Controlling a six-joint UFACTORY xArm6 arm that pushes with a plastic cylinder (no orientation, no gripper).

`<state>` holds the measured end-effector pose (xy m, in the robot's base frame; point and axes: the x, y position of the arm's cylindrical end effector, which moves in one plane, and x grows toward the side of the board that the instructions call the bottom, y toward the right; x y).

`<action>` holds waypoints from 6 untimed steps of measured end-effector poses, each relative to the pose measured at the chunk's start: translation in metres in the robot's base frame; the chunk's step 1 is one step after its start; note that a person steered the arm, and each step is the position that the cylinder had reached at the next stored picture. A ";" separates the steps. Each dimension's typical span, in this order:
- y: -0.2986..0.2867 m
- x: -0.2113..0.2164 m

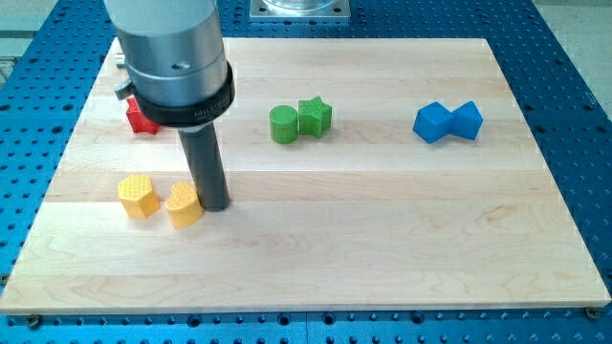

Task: Push the yellow heart into the hexagon

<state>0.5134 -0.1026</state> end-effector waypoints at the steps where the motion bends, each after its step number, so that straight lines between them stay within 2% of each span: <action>1: -0.024 0.007; 2: -0.020 0.036; 6: -0.030 0.038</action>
